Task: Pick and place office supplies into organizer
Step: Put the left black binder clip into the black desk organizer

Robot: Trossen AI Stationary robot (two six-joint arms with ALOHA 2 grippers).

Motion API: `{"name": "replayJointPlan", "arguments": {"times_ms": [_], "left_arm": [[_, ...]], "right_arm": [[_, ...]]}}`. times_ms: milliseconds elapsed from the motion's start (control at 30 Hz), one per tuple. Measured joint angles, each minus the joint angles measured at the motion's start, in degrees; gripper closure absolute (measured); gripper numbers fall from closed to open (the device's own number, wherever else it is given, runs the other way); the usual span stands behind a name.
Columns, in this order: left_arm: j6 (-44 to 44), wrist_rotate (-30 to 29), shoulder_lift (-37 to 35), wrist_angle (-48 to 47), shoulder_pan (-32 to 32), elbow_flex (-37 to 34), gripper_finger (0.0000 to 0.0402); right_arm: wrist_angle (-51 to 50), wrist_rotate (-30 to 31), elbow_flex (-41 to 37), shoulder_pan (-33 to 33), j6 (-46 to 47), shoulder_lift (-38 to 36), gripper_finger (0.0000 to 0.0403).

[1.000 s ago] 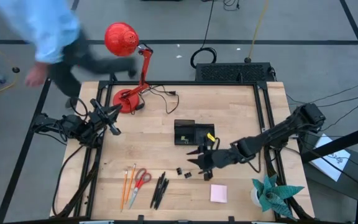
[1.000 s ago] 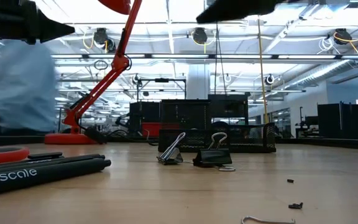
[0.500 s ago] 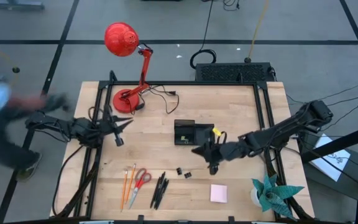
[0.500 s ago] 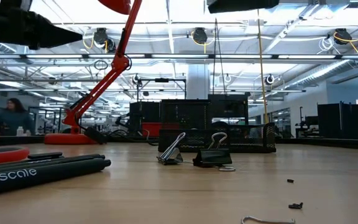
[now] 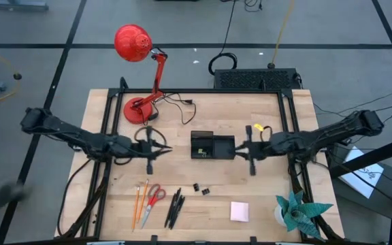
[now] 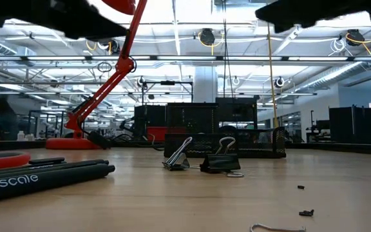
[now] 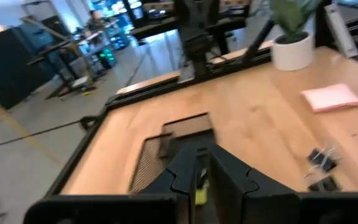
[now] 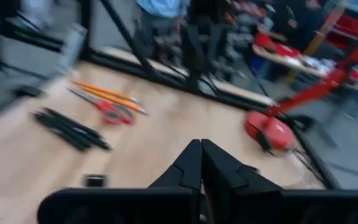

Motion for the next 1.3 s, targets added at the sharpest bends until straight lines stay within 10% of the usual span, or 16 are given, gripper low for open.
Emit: {"name": "replayJointPlan", "arguments": {"times_ms": [267, 833, 1300], "left_arm": [[0.02, 2.23, 11.32, 8.91, -2.63, 3.3, 0.0355], [-10.51, 19.2, 38.55, -29.44, -4.45, 33.23, 0.035], [-3.09, 33.21, 46.11, -28.93, 1.47, 39.12, 0.0167]], "right_arm": [[-0.76, -1.15, -10.19, -4.11, 3.5, -16.38, 0.0402], [-4.97, -7.17, -12.68, -9.69, 8.94, -22.85, 0.0403], [-6.03, -7.19, -12.68, -9.67, 9.21, -22.81, 0.0403]]}}
